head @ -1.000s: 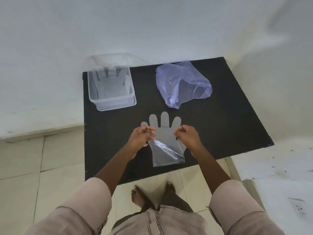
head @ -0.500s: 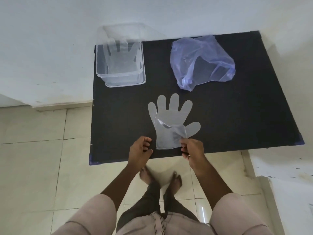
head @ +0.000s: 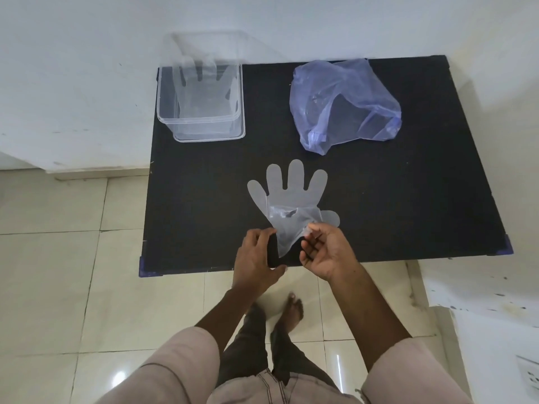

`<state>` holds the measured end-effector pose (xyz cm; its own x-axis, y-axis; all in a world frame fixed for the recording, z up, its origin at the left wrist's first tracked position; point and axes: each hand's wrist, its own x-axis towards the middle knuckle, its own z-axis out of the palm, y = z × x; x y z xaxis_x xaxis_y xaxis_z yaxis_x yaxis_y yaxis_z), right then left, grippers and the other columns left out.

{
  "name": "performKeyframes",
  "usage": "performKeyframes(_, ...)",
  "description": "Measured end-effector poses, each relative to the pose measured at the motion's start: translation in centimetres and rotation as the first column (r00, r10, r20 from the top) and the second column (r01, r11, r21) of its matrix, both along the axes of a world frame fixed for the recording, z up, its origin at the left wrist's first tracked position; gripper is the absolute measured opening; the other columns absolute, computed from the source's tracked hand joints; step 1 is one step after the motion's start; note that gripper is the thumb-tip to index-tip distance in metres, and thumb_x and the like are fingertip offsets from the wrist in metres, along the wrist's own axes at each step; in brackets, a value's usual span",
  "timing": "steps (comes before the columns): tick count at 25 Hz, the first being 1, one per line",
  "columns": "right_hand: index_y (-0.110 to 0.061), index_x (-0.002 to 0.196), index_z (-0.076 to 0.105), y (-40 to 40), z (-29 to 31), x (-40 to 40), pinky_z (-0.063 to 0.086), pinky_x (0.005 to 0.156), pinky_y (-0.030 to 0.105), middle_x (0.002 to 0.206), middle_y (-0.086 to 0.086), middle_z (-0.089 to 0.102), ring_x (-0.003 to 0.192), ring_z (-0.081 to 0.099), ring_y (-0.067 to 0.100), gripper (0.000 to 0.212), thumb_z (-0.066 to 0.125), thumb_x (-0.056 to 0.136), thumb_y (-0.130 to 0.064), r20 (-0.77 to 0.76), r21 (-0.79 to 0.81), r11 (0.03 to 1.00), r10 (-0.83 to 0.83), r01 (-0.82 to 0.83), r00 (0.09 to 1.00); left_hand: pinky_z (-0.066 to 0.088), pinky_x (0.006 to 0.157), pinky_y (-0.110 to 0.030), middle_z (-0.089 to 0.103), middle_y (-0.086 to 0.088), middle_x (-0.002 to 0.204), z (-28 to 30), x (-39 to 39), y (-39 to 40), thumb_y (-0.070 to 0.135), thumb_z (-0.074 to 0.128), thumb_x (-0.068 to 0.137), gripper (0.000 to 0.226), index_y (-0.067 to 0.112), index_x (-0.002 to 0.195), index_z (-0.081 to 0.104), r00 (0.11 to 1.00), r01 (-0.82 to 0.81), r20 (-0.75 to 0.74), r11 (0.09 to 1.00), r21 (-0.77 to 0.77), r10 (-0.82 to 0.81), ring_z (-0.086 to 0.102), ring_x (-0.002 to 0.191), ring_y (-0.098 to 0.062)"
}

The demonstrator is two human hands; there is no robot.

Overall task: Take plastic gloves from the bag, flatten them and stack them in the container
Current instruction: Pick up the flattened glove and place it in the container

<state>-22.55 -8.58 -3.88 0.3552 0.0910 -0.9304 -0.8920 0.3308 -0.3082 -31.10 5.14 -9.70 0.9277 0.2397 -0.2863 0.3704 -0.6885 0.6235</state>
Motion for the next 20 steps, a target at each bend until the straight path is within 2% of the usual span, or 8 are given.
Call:
performKeyframes(3, -0.004, 0.094, 0.063, 0.1, 0.3, -0.1, 0.050, 0.066, 0.032, 0.079, 0.011, 0.063, 0.070, 0.057, 0.019, 0.022, 0.066, 0.082, -0.022, 0.002, 0.015, 1.000, -0.014, 0.014, 1.000, 0.052, 0.087, -0.034, 0.057, -0.007, 0.121, 0.0, 0.4, -1.5, 0.035, 0.089, 0.060, 0.073, 0.018, 0.122, 0.056, 0.996, -0.063, 0.062, 0.997, 0.050, 0.060, 0.055, 0.104, -0.022)
performKeyframes(8, -0.006, 0.087, 0.064, -0.5, 0.5, 0.1, 0.049, 0.065, 0.033, 0.075, 0.008, 0.063, 0.069, 0.058, 0.019, 0.018, 0.064, 0.083, -0.023, 0.053, 0.007, 1.000, 0.023, -0.023, 0.998, 0.051, 0.073, -0.021, 0.062, -0.003, 0.101, 0.3, 1.4, -0.7, 0.016, 0.075, 0.080, 0.017, 0.014, 0.097, 0.072, 0.967, -0.156, 0.192, 0.986, -0.063, 0.165, 0.056, 0.092, -0.017)
performKeyframes(11, -0.013, 0.092, 0.062, -2.0, -0.1, -0.6, 0.049, 0.070, 0.034, 0.089, 0.011, 0.066, 0.078, 0.060, 0.022, 0.016, 0.060, 0.088, -0.029, 0.259, -0.273, 0.952, 0.213, -0.140, 0.942, 0.046, 0.072, -0.014, 0.062, 0.000, 0.096, 0.8, 1.8, 0.6, 0.016, 0.072, 0.084, 0.009, 0.014, 0.093, 0.073, 0.967, -0.139, 0.203, 0.986, -0.091, 0.155, 0.055, 0.087, -0.013)
performKeyframes(12, -0.017, 0.099, 0.058, -2.7, -0.5, -1.1, 0.050, 0.072, 0.032, 0.097, 0.011, 0.065, 0.083, 0.061, 0.023, 0.016, 0.062, 0.088, -0.027, 0.351, -0.426, 0.883, 0.362, -0.197, 0.863, 0.042, 0.072, -0.010, 0.062, 0.001, 0.096, 1.0, 2.0, 0.9, 0.018, 0.071, 0.085, 0.008, 0.015, 0.092, 0.073, 0.967, -0.140, 0.202, 0.986, -0.087, 0.155, 0.055, 0.087, -0.012)
performKeyframes(13, -0.020, 0.107, 0.052, -3.6, -1.0, -1.6, 0.051, 0.073, 0.029, 0.103, 0.009, 0.062, 0.088, 0.061, 0.024, 0.029, 0.069, 0.084, -0.025, 0.414, -0.580, 0.777, 0.541, -0.246, 0.733, 0.040, 0.072, -0.007, 0.062, 0.002, 0.096, 1.2, 2.2, 1.2, 0.019, 0.071, 0.085, 0.008, 0.015, 0.091, 0.073, 0.967, -0.142, 0.205, 0.987, -0.079, 0.155, 0.054, 0.087, -0.011)
performKeyframes(16, -0.021, 0.129, 0.043, -6.0, -3.2, -2.4, 0.053, 0.078, 0.027, 0.118, 0.001, 0.052, 0.097, 0.056, 0.018, 0.074, 0.085, 0.068, -0.025, 0.348, -0.870, 0.434, 0.877, -0.235, 0.330, 0.039, 0.073, -0.006, 0.061, 0.003, 0.096, 1.5, 2.9, 1.7, 0.021, 0.072, 0.084, 0.008, 0.016, 0.090, 0.073, 0.965, -0.129, 0.221, 0.990, -0.062, 0.140, 0.054, 0.086, -0.010)
performKeyframes(18, -0.020, 0.132, 0.048, -6.2, -4.0, -2.4, 0.050, 0.078, 0.025, 0.122, 0.007, 0.052, 0.100, 0.052, 0.014, 0.074, 0.085, 0.068, -0.026, 0.299, -0.936, 0.332, 0.926, -0.119, 0.228, 0.043, 0.074, -0.011, 0.063, 0.002, 0.096, 1.6, 3.2, 1.7, 0.022, 0.072, 0.084, 0.007, 0.016, 0.089, 0.073, 0.966, -0.109, 0.229, 0.991, -0.073, 0.124, 0.056, 0.087, -0.011)
performKeyframes(20, -0.019, 0.125, 0.057, -5.9, -3.9, -2.1, 0.047, 0.074, 0.021, 0.118, 0.011, 0.055, 0.097, 0.049, 0.012, 0.059, 0.082, 0.073, -0.025, 0.329, -0.942, 0.337, 0.917, 0.004, 0.228, 0.048, 0.075, -0.017, 0.065, 0.000, 0.096, 1.8, 3.5, 1.8, 0.021, 0.073, 0.084, 0.007, 0.016, 0.089, 0.073, 0.967, -0.092, 0.233, 0.993, -0.080, 0.108, 0.057, 0.086, -0.013)
